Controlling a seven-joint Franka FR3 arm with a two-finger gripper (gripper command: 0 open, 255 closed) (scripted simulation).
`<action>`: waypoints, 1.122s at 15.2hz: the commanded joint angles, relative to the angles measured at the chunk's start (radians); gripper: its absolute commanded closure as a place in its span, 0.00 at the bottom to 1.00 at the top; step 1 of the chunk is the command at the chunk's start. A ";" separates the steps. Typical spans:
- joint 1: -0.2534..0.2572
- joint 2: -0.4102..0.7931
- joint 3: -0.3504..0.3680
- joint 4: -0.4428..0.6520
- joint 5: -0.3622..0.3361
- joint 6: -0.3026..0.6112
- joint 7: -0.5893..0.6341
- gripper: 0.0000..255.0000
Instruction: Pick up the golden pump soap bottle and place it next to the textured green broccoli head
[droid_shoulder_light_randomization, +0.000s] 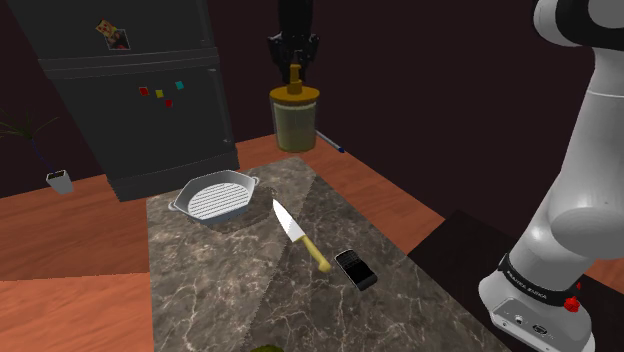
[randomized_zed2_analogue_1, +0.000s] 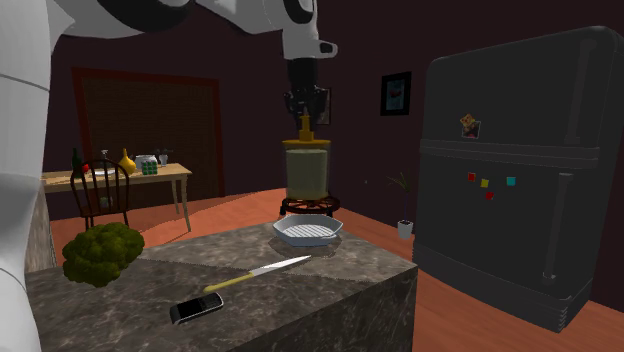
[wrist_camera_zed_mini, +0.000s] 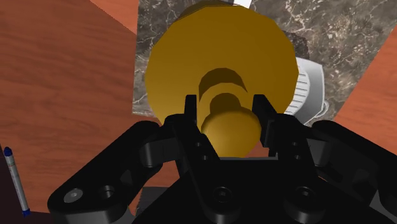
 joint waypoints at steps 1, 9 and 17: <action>0.003 0.014 0.001 0.049 -0.005 -0.035 0.000 1.00; 0.028 0.086 0.005 0.256 -0.031 -0.173 0.005 1.00; 0.113 -0.038 0.065 0.085 -0.016 -0.130 0.166 1.00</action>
